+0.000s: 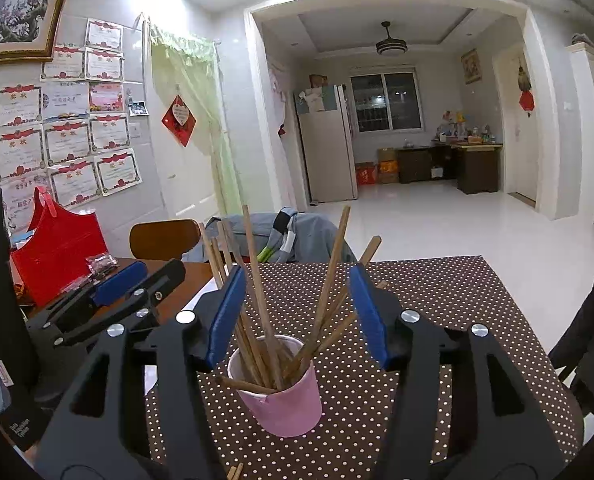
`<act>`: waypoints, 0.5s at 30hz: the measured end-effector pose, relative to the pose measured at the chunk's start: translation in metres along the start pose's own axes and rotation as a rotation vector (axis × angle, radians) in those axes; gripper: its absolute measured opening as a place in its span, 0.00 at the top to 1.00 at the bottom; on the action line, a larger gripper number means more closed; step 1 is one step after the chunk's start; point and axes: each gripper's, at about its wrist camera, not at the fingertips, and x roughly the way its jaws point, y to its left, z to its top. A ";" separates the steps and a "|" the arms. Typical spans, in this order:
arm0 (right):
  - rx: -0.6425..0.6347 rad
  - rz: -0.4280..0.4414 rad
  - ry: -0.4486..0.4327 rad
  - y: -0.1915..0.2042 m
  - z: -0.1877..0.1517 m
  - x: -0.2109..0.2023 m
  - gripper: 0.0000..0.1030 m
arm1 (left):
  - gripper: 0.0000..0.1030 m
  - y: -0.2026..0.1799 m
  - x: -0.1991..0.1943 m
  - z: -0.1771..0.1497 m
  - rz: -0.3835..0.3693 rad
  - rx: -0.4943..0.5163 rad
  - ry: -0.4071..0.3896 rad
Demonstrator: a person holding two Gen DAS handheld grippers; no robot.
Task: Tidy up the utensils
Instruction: 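Move both grippers back down to the last chopsticks on the cloth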
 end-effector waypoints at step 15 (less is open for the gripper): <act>0.021 -0.037 -0.013 -0.002 -0.004 -0.051 0.42 | 0.46 -0.012 -0.056 0.000 -0.029 0.065 -0.013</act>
